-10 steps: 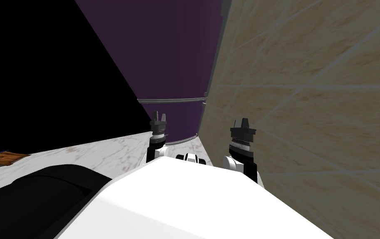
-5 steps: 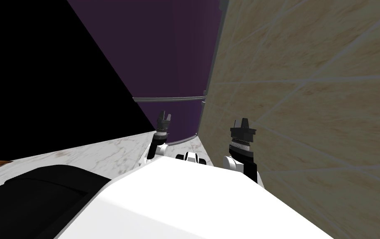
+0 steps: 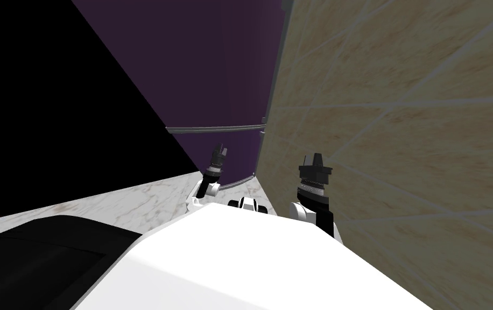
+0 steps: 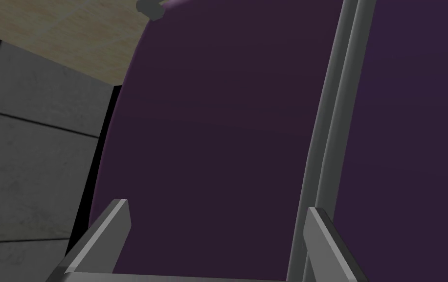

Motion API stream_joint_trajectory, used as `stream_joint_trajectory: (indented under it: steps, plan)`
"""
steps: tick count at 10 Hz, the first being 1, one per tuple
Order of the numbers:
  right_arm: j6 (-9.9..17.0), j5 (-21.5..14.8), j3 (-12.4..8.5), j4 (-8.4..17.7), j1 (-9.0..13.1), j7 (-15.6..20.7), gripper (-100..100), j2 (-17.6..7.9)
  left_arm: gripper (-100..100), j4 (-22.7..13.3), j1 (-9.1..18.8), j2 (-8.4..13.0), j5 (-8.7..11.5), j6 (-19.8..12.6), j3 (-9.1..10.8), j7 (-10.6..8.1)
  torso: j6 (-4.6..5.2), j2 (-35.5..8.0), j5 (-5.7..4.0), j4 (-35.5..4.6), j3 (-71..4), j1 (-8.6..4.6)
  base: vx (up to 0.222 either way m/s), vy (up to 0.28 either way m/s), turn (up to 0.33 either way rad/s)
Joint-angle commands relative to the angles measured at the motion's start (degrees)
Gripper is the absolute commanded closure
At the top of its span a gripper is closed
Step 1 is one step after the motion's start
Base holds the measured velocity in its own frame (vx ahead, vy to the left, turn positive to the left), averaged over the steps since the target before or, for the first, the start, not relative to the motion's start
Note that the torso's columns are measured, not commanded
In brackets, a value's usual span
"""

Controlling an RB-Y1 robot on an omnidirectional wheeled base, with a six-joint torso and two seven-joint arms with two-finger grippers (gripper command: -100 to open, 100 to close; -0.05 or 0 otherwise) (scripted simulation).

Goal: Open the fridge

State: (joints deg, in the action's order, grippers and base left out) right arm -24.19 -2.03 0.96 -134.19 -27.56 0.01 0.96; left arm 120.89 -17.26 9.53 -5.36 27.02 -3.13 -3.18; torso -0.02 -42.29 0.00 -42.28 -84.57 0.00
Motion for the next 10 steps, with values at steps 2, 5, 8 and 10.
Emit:
stream_joint_trajectory:
  steps: [2, 5, 8, 10]
  plan:
    - [0.0, 0.0, 0.0, 0.0, 0.0, 0.0, 0, 0.0, -100, -4.4, 5.4, 1.1, -1.8, -3.9, -0.32, -0.65, 0.0, 0.0, 0.0, 0.0, 0.0, 0.01, 0.018, 0.02, -0.06]
    - [0.0, 0.0, 0.0, 0.0, 0.0, 0.0, 0, 0.0, -100, -8.5, 11.4, 1.6, -3.6, -8.0, -0.51, -1.35, 0.01, 0.1, 0.0, 0.0, 0.0, 0.02, 0.033, 0.029, -0.119]
    - [0.0, 0.0, 0.0, 0.0, 0.0, 0.0, 0, 0.0, -100, -13.0, 16.4, 1.6, -5.5, -12.5, -0.65, -1.99, 0.01, 0.0, -0.01, 0.0, 0.0, -0.03, 0.022, 0.024, -0.079]
    - [0.0, 0.0, 0.0, 0.0, 0.0, 0.0, 0, 0.0, -100, -15.3, 19.5, 1.6, -6.5, -14.8, -0.68, -2.26, 0.0, 0.0, -0.01, 0.0, 0.0, -0.02, 0.022, 0.017, -0.083]
